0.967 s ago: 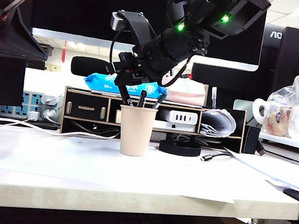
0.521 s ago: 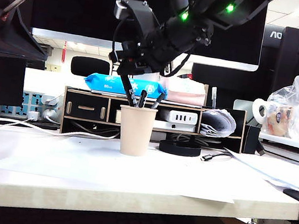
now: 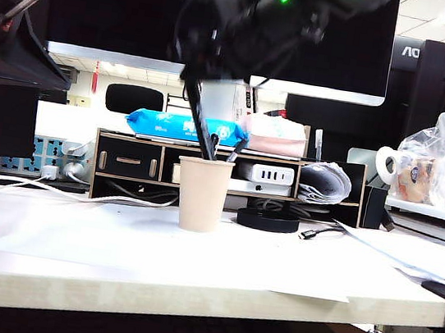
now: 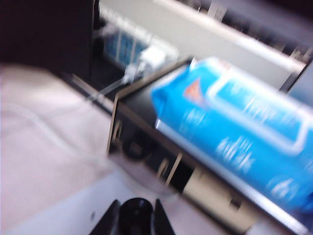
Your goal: Pick up the marker from the paper cup and put it on the table.
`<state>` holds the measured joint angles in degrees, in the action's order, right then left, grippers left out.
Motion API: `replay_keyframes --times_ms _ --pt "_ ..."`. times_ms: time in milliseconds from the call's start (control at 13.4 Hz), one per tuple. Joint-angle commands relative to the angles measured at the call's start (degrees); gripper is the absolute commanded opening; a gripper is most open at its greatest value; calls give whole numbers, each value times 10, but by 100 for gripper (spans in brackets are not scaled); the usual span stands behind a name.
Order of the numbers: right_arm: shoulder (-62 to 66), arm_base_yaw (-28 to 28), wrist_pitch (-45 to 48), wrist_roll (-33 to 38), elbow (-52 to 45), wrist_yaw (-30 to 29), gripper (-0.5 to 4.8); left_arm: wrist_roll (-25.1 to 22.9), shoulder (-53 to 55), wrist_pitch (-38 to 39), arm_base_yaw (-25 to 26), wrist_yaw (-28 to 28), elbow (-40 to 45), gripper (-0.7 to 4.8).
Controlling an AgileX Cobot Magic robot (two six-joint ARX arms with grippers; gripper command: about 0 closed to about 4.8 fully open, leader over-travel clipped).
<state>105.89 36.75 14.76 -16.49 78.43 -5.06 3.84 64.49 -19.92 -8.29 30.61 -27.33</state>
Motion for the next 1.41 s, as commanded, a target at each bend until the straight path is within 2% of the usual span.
replay_keyframes --times_ms 74,223,372,521,595,744,1041,1413 --pt "-14 0 55 26 5 -14 41 -4 -1 -9 0 1 -3 -3" --pt "-16 1 61 49 5 -35 41 -4 -1 -8 0 -2 -3 -3" --pt "-16 3 50 81 5 -83 41 -5 -1 -8 1 -35 -3 -3" --pt "-16 11 26 82 5 -106 41 -7 -1 -7 1 -66 -3 -3" --pt "-16 14 1 91 5 -142 41 -9 -1 -7 1 -66 -3 -3" --pt "-15 21 -50 93 5 -172 41 -8 -2 -5 1 -66 -3 -3" --pt "-11 22 -121 72 13 -193 40 -8 -2 10 1 -66 -3 -3" --pt "70 23 -340 14 171 -195 40 -9 -2 27 1 -62 -3 -3"
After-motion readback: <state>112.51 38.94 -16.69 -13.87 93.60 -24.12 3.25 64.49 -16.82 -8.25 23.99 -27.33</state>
